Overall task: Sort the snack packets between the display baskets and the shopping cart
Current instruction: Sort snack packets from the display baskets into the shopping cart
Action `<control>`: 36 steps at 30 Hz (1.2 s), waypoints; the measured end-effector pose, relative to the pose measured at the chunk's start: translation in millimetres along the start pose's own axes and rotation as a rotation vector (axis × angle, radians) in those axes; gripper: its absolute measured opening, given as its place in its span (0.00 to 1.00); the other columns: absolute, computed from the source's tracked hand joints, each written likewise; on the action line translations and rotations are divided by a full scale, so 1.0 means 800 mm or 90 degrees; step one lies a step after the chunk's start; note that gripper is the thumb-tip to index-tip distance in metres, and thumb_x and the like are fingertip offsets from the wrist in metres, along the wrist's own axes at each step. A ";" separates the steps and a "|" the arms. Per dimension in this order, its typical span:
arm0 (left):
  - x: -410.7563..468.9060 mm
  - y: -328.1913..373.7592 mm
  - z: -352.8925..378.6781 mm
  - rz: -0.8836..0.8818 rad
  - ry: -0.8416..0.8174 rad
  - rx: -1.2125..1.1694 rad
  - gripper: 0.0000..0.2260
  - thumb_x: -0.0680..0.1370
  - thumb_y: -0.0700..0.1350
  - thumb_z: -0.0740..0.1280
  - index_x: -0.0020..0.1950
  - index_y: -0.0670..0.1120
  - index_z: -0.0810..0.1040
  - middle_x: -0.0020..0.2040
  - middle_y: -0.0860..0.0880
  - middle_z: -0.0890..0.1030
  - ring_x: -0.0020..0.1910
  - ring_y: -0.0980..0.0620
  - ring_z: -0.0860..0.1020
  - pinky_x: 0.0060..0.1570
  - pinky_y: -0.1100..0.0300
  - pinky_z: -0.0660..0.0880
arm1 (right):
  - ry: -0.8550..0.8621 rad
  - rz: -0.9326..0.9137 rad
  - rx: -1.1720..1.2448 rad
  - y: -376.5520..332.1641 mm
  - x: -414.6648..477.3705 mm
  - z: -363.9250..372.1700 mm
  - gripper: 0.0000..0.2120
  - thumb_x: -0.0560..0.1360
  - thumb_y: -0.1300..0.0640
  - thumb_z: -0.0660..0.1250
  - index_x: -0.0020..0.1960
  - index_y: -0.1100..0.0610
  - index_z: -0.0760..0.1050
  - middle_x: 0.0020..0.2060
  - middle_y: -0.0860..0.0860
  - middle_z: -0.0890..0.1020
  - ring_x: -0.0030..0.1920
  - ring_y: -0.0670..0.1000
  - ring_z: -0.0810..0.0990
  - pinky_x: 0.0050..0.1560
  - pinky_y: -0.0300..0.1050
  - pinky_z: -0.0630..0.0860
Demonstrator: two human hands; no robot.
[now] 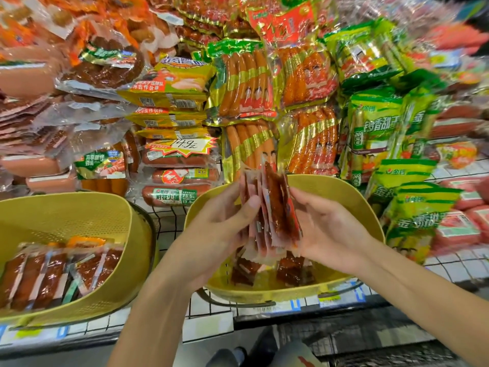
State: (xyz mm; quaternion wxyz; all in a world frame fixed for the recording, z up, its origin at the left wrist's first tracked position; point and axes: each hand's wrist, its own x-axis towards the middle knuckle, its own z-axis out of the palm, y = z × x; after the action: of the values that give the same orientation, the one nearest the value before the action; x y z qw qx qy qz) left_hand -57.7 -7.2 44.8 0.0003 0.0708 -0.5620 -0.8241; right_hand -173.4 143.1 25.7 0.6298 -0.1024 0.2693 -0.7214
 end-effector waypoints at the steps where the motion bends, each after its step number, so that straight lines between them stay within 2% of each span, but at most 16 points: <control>1: 0.000 0.000 0.001 0.009 -0.001 0.003 0.16 0.77 0.45 0.63 0.65 0.52 0.74 0.60 0.51 0.82 0.60 0.52 0.79 0.51 0.61 0.78 | 0.001 -0.003 0.014 0.001 -0.001 0.001 0.17 0.79 0.54 0.58 0.63 0.60 0.76 0.54 0.56 0.82 0.55 0.53 0.81 0.55 0.50 0.77; 10: 0.007 -0.005 0.013 0.039 0.017 0.046 0.15 0.79 0.45 0.60 0.65 0.52 0.74 0.56 0.51 0.83 0.54 0.55 0.82 0.46 0.65 0.78 | 0.040 -0.028 0.064 0.004 -0.012 -0.005 0.19 0.80 0.54 0.55 0.63 0.62 0.76 0.57 0.59 0.81 0.57 0.57 0.80 0.55 0.53 0.77; 13: 0.009 -0.007 0.021 0.030 0.018 0.064 0.16 0.82 0.45 0.58 0.69 0.51 0.72 0.59 0.49 0.82 0.57 0.51 0.80 0.50 0.60 0.79 | 0.046 -0.031 0.085 0.002 -0.017 -0.009 0.19 0.81 0.54 0.55 0.62 0.62 0.77 0.56 0.59 0.81 0.57 0.57 0.80 0.55 0.54 0.77; 16: 0.011 -0.006 0.028 0.021 0.025 0.135 0.16 0.80 0.40 0.63 0.67 0.52 0.72 0.57 0.41 0.81 0.57 0.40 0.80 0.56 0.48 0.78 | 0.085 -0.049 0.023 0.004 -0.022 -0.010 0.17 0.79 0.53 0.59 0.62 0.59 0.78 0.56 0.57 0.81 0.55 0.54 0.80 0.53 0.52 0.78; 18: 0.014 -0.006 0.035 0.014 0.028 0.221 0.22 0.73 0.37 0.67 0.65 0.53 0.71 0.55 0.45 0.82 0.55 0.46 0.81 0.57 0.49 0.78 | 0.116 -0.055 -0.017 0.006 -0.026 -0.014 0.18 0.77 0.53 0.63 0.64 0.58 0.77 0.57 0.57 0.78 0.55 0.53 0.79 0.52 0.49 0.78; 21: 0.020 -0.012 0.044 0.043 0.115 0.273 0.24 0.72 0.30 0.68 0.60 0.55 0.73 0.53 0.52 0.82 0.54 0.56 0.81 0.59 0.49 0.76 | 0.144 -0.087 -0.057 0.007 -0.037 -0.010 0.17 0.77 0.56 0.63 0.64 0.61 0.75 0.57 0.59 0.80 0.54 0.54 0.80 0.52 0.50 0.78; 23: 0.021 -0.017 0.047 0.063 0.165 0.262 0.24 0.73 0.29 0.65 0.57 0.56 0.74 0.51 0.53 0.83 0.52 0.56 0.81 0.55 0.50 0.78 | 0.183 -0.120 -0.077 0.009 -0.046 -0.006 0.16 0.77 0.59 0.63 0.62 0.64 0.76 0.53 0.60 0.81 0.50 0.55 0.83 0.46 0.49 0.81; 25: 0.021 -0.018 0.047 0.085 0.171 0.244 0.22 0.74 0.29 0.63 0.56 0.55 0.74 0.46 0.52 0.83 0.45 0.54 0.82 0.45 0.54 0.79 | 0.242 -0.157 -0.100 0.010 -0.060 -0.003 0.17 0.76 0.61 0.63 0.63 0.66 0.73 0.53 0.61 0.82 0.46 0.55 0.84 0.37 0.45 0.81; 26: 0.021 -0.017 0.046 0.086 0.164 0.220 0.21 0.74 0.30 0.63 0.57 0.54 0.74 0.44 0.51 0.83 0.41 0.55 0.82 0.40 0.57 0.79 | 0.275 -0.178 -0.108 0.012 -0.069 0.000 0.17 0.75 0.61 0.64 0.63 0.65 0.73 0.52 0.61 0.82 0.46 0.56 0.84 0.36 0.44 0.80; 28: 0.022 -0.014 0.047 0.058 0.135 0.139 0.20 0.75 0.31 0.63 0.60 0.52 0.74 0.43 0.52 0.85 0.40 0.53 0.84 0.35 0.58 0.79 | 0.330 -0.213 -0.137 0.016 -0.088 0.008 0.19 0.73 0.61 0.65 0.62 0.63 0.73 0.52 0.60 0.83 0.48 0.56 0.84 0.39 0.46 0.81; 30: 0.024 -0.017 0.057 0.029 0.070 0.106 0.18 0.74 0.34 0.66 0.61 0.50 0.74 0.44 0.50 0.85 0.42 0.50 0.85 0.34 0.57 0.80 | 0.398 -0.263 -0.180 0.031 -0.111 0.018 0.19 0.70 0.59 0.67 0.61 0.61 0.74 0.52 0.59 0.83 0.48 0.56 0.84 0.42 0.49 0.82; 33: 0.022 -0.036 0.086 0.005 0.029 0.125 0.15 0.71 0.40 0.71 0.56 0.50 0.76 0.47 0.49 0.85 0.47 0.45 0.84 0.40 0.50 0.82 | 0.527 -0.359 -0.211 0.062 -0.148 0.036 0.17 0.70 0.58 0.67 0.57 0.60 0.75 0.50 0.58 0.84 0.45 0.56 0.84 0.43 0.48 0.82; 36: 0.014 -0.063 0.124 -0.012 -0.018 0.128 0.13 0.71 0.40 0.70 0.55 0.46 0.77 0.56 0.42 0.82 0.60 0.39 0.78 0.59 0.38 0.74 | 0.655 -0.446 -0.153 0.095 -0.197 0.043 0.13 0.70 0.60 0.66 0.54 0.60 0.76 0.44 0.57 0.85 0.41 0.53 0.85 0.35 0.43 0.81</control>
State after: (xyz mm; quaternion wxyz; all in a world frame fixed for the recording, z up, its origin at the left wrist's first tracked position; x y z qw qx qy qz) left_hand -76.7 101.9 32.5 -0.0222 0.0644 -0.6411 -0.7644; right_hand -62.6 281.3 44.9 0.1304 0.1053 0.5671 -0.8064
